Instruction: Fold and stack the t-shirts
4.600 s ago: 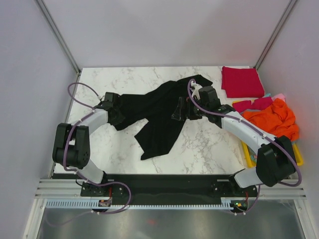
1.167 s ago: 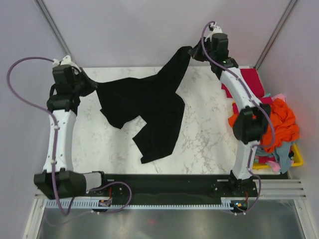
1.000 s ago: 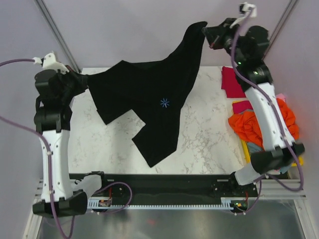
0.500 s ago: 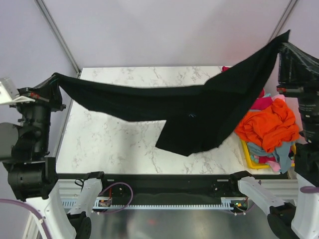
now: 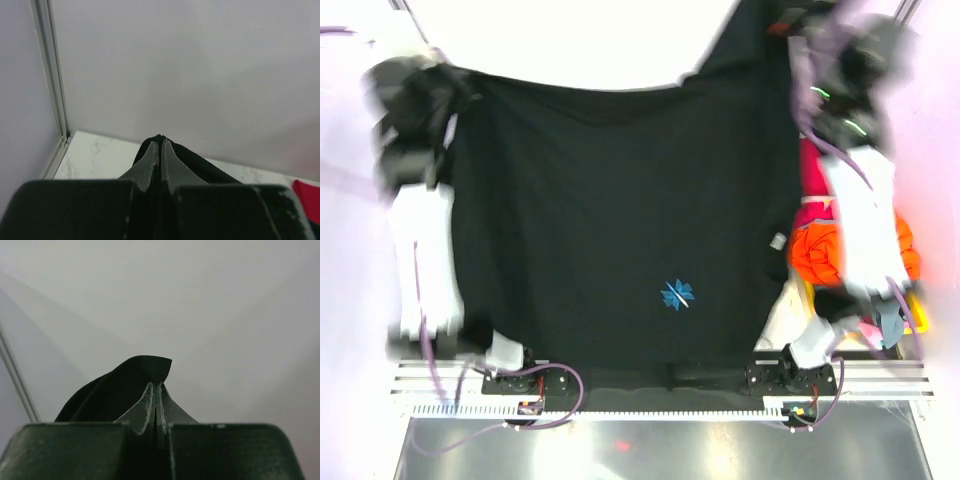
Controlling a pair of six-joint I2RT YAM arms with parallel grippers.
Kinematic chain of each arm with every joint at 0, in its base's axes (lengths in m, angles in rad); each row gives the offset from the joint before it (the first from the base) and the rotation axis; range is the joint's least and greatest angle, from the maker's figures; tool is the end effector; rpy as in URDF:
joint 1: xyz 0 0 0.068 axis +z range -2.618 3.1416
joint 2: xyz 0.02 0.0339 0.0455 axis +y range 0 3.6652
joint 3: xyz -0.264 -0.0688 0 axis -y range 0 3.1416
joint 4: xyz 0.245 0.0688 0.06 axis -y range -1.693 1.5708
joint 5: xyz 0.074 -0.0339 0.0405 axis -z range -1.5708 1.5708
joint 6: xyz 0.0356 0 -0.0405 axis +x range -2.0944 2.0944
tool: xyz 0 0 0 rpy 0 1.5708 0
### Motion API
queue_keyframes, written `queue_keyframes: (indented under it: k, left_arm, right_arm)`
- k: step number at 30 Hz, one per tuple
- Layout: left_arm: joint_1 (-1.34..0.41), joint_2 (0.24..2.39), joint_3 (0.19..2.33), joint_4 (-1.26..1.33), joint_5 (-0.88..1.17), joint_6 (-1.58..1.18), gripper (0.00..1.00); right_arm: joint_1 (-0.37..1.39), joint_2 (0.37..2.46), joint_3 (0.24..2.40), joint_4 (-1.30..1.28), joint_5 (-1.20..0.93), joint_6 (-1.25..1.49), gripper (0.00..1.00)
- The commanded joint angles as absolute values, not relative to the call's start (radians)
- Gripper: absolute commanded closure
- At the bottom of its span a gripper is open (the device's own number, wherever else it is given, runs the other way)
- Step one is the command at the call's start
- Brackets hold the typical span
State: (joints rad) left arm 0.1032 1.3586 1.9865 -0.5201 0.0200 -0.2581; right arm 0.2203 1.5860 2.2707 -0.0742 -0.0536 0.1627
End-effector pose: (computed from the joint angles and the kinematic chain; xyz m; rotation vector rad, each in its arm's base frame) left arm 0.2352 0.0236 0.5759 -0.2471 1.4436 -0.1408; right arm 0.2588 0.0599 0.6417 -0.0775 0.9646 0.3786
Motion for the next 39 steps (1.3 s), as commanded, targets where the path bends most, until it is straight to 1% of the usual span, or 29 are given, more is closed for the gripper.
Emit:
queue_keyframes:
  k: [1,2,3,4,5,6,7,8,10,11,12,13,17,19,21,22,24,25,26,28,29,31,32,34,35,37,39]
  left_arm:
    - [0.126,1.644,1.990,-0.561,-0.006,-0.212,0.98]
    - [0.135,1.781,2.014,-0.564,-0.006,-0.213,0.98]
    - [0.143,1.848,2.031,-0.569,-0.006,-0.224,0.98]
    - [0.150,1.912,2.049,-0.590,-0.005,-0.260,0.98]
    - [0.170,1.992,2.077,-0.612,0.023,-0.282,0.98]
    - [0.178,2.114,2.138,-0.633,0.035,-0.304,0.98]
    - [0.187,2.176,2.163,-0.653,0.057,-0.325,0.98]
    - [0.198,2.222,2.193,-0.690,0.066,-0.357,0.86]
    - [0.202,2.287,2.181,-0.695,0.063,-0.382,0.51]
    - [0.204,2.295,2.163,-0.690,0.058,-0.382,0.29]
    - [0.203,2.301,2.161,-0.690,0.054,-0.377,0.23]
    - [0.206,2.302,2.158,-0.690,0.045,-0.362,0.20]
    - [0.210,2.241,2.126,-0.689,0.015,-0.356,0.18]
    - [0.212,2.200,2.112,-0.690,0.003,-0.354,0.18]
    - [0.210,2.133,2.077,-0.689,-0.032,-0.351,0.18]
    - [0.212,2.084,2.039,-0.687,-0.055,-0.351,0.18]
    - [0.212,2.027,1.993,-0.683,-0.060,-0.348,0.18]
    - [0.212,2.001,1.965,-0.675,-0.064,-0.351,0.18]
    - [0.210,1.968,1.903,-0.673,-0.063,-0.356,0.19]
    - [0.212,1.886,1.827,-0.657,-0.043,-0.373,0.20]
    - [0.210,1.861,1.742,-0.647,-0.032,-0.374,0.21]
    - [0.210,1.780,1.643,-0.611,-0.017,-0.379,0.21]
    - [0.210,1.754,1.544,-0.603,-0.021,-0.382,0.22]
    - [0.212,1.689,1.464,-0.594,-0.029,-0.412,0.21]
    - [0.212,1.671,1.400,-0.585,-0.022,-0.425,0.21]
    - [0.212,1.638,1.318,-0.562,-0.005,-0.443,0.22]
    - [0.210,1.643,1.292,-0.535,0.023,-0.454,0.22]
  right_arm:
    - [0.210,1.985,2.348,-0.167,-0.052,0.222,1.00]
    - [0.212,2.062,2.432,-0.170,-0.069,0.235,1.00]
    - [0.212,2.139,2.475,-0.173,-0.066,0.233,1.00]
    - [0.224,2.281,2.515,-0.176,-0.043,0.227,1.00]
    - [0.230,2.346,2.548,-0.176,-0.022,0.222,0.97]
    - [0.236,2.402,2.589,-0.167,0.015,0.213,0.77]
    - [0.247,2.487,2.595,-0.144,0.023,0.210,0.68]
    - [0.253,2.517,2.585,-0.132,0.035,0.207,0.51]
    - [0.265,2.551,2.545,-0.086,0.066,0.206,0.14]
    - [0.267,2.551,2.521,-0.065,0.067,0.204,0.04]
    - [0.270,2.546,2.472,-0.046,0.074,0.201,0.02]
    - [0.273,2.540,2.455,-0.016,0.089,0.193,0.02]
    - [0.272,2.511,2.436,-0.012,0.112,0.175,0.02]
    - [0.272,2.449,2.404,-0.011,0.121,0.176,0.02]
    - [0.272,2.384,2.301,-0.011,0.138,0.190,0.02]
    - [0.270,2.306,2.208,-0.011,0.155,0.215,0.02]
    - [0.272,2.220,2.099,-0.017,0.143,0.242,0.02]
    - [0.272,2.135,2.042,-0.023,0.140,0.261,0.02]
    - [0.272,2.094,1.934,-0.034,0.137,0.309,0.02]
    - [0.273,1.992,1.831,-0.090,0.092,0.357,0.02]
    - [0.273,1.958,1.728,-0.110,0.066,0.392,0.02]
    - [0.278,1.872,1.613,-0.127,-0.026,0.457,0.02]
    - [0.282,1.847,1.509,-0.126,-0.049,0.471,0.02]
    - [0.308,1.784,1.418,-0.130,-0.083,0.488,0.02]
    - [0.314,1.766,1.340,-0.130,-0.086,0.488,0.02]
    - [0.325,1.729,1.277,-0.127,-0.084,0.498,0.02]
    - [0.327,1.738,1.223,-0.117,-0.080,0.505,0.02]
